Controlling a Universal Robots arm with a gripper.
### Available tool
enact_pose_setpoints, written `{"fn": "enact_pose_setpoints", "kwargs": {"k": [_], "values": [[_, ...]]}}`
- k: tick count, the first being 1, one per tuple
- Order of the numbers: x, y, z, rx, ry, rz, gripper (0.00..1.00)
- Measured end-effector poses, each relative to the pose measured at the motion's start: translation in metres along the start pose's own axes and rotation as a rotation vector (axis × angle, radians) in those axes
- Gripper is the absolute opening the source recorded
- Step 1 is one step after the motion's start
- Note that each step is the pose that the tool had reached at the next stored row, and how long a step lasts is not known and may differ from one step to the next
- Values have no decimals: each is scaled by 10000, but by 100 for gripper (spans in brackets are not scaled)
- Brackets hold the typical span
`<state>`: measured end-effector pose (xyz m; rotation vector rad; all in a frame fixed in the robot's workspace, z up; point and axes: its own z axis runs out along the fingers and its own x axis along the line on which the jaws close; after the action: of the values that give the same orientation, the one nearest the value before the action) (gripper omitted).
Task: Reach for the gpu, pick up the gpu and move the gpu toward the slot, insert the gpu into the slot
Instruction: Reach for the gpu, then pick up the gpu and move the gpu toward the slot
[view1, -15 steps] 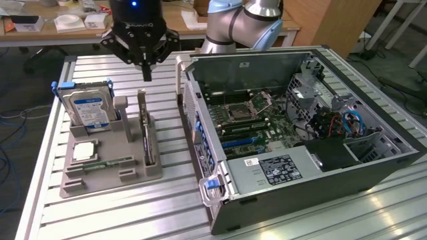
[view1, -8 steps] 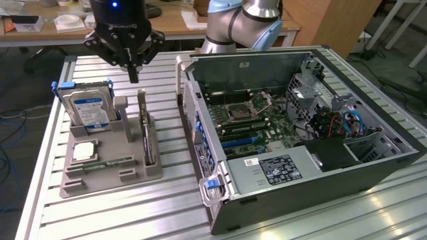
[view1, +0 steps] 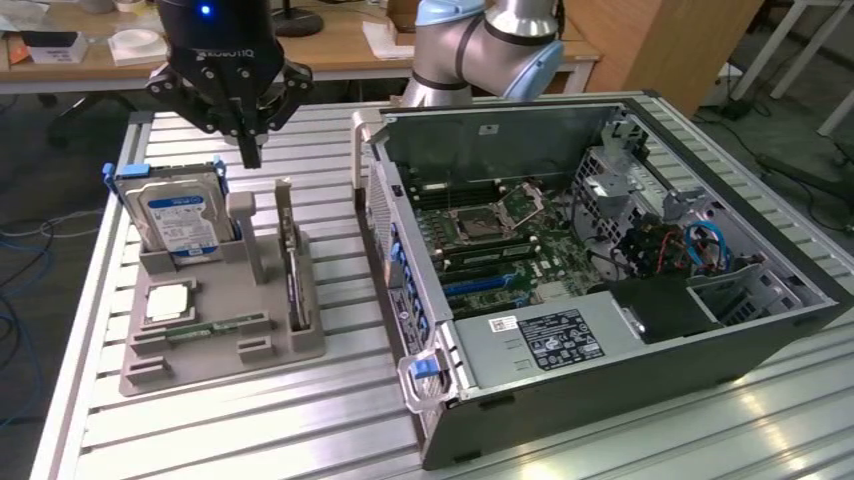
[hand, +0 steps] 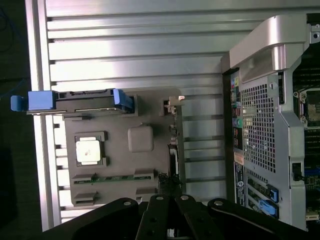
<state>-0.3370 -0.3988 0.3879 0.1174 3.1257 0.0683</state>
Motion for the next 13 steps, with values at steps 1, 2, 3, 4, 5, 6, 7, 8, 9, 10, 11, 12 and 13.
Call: {"fn": "enact_pose_setpoints", "kwargs": {"k": [1,2,3,4,5,6,7,8,9,10,11,12,13], "values": [[0,0,0,-1,-1,0,10],[0,0,0,0,-1,0,10],[0,0,0,-1,0,0,10],[0,0,0,0,-1,0,10],[0,0,0,0,0,0,10],[0,0,0,-1,0,0,10],[0,0,0,-1,0,0,10],[0,0,0,0,0,0,10],[0,0,0,-1,-1,0,10],[0,0,0,-1,-1,0,10],[0,0,0,-1,-1,0,10],[0,0,0,-1,0,0,11],[0,0,0,-1,0,0,16]]}}
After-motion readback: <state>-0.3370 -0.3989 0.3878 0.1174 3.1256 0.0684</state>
